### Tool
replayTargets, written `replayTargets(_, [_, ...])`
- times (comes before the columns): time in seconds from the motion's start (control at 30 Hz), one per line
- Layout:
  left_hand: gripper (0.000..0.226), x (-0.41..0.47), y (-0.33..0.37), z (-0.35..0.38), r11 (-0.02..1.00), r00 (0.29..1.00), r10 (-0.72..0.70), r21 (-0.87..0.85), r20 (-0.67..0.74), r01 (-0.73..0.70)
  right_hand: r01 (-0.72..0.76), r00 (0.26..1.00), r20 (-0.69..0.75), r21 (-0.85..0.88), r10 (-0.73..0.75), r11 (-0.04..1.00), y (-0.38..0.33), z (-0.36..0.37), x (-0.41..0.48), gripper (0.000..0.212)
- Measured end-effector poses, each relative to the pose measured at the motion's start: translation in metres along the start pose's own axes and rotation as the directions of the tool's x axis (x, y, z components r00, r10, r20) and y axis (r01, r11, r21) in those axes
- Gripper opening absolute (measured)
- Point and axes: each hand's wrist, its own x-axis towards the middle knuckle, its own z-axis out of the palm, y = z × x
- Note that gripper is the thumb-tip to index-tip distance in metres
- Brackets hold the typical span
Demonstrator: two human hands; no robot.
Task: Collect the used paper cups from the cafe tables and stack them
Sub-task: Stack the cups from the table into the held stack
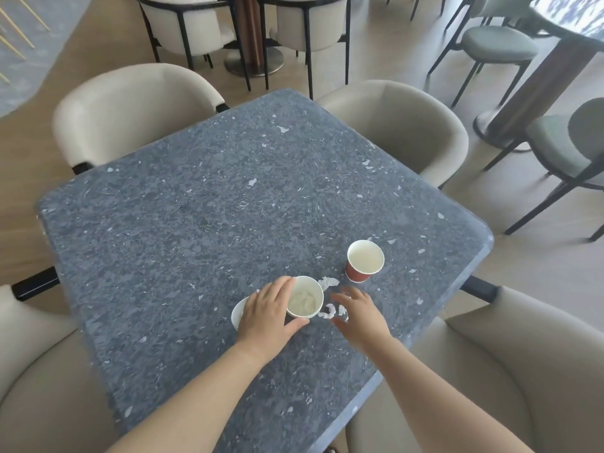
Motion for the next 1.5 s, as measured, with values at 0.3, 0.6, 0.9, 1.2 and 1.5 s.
replayTargets(0.3, [0.079, 0.002, -0.006, 0.008, 0.999, 0.999, -0.002, 0.045, -0.045, 0.004, 0.000, 0.999, 0.033, -0.013, 0.000, 1.000, 0.011, 0.019, 0.015, 0.028])
replayTargets(0.6, [0.080, 0.000, -0.004, 0.009, 0.998, 1.000, -0.019, 0.066, -0.014, 0.020, 0.007, 0.994, -0.110, 0.207, 0.017, 0.978, -0.001, -0.003, 0.012, 0.023])
replayTargets(0.9, [0.083, -0.015, -0.002, 0.007, 0.994, 0.999, 0.017, 0.103, 0.041, -0.021, 0.288, 0.919, -0.348, 0.276, -0.184, 0.917, -0.053, -0.042, -0.007, 0.019])
replayTargets(1.2, [0.087, -0.019, -0.020, -0.012, 0.984, 0.993, -0.081, 0.164, 0.084, 0.067, 0.237, 0.952, -0.250, 0.235, -0.177, 0.943, -0.057, -0.037, -0.012, 0.028])
replayTargets(1.5, [0.097, -0.022, -0.028, -0.005, 0.973, 0.939, -0.228, 0.033, 0.258, 0.228, 0.134, 0.967, -0.242, 0.196, -0.085, 0.971, -0.035, -0.038, -0.003, 0.028])
